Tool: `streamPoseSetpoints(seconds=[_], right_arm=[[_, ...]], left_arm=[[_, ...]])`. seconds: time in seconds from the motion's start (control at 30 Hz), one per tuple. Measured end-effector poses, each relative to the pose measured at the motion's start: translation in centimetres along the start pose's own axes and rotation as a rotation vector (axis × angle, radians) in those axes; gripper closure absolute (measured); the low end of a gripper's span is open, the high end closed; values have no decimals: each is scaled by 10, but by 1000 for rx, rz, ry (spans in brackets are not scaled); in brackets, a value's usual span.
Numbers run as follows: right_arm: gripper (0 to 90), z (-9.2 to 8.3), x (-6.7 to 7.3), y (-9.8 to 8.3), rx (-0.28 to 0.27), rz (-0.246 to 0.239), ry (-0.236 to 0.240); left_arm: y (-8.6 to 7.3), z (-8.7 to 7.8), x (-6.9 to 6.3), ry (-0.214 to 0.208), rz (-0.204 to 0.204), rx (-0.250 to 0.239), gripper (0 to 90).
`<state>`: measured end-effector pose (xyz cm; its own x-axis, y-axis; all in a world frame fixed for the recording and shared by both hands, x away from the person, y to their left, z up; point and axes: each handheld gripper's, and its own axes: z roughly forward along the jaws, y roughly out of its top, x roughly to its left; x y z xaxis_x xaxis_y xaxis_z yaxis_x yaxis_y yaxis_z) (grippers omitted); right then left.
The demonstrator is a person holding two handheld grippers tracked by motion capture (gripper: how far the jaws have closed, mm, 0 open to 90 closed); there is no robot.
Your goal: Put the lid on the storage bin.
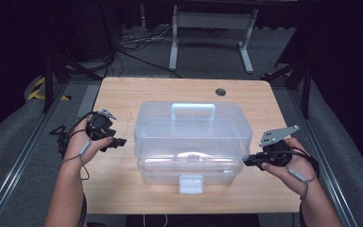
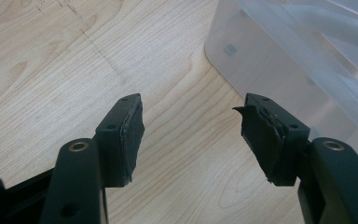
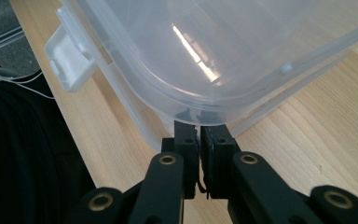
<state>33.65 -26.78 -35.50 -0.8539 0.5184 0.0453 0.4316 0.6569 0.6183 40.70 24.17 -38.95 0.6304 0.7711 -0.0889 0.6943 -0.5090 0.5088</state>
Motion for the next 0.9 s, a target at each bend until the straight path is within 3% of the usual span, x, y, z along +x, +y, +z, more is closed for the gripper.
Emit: streamPoseSetpoints(seconds=[0.9], right_arm=[[860, 15, 0, -7, 82, 6, 47]], left_arm=[[5, 5, 3, -14, 1, -2, 393]])
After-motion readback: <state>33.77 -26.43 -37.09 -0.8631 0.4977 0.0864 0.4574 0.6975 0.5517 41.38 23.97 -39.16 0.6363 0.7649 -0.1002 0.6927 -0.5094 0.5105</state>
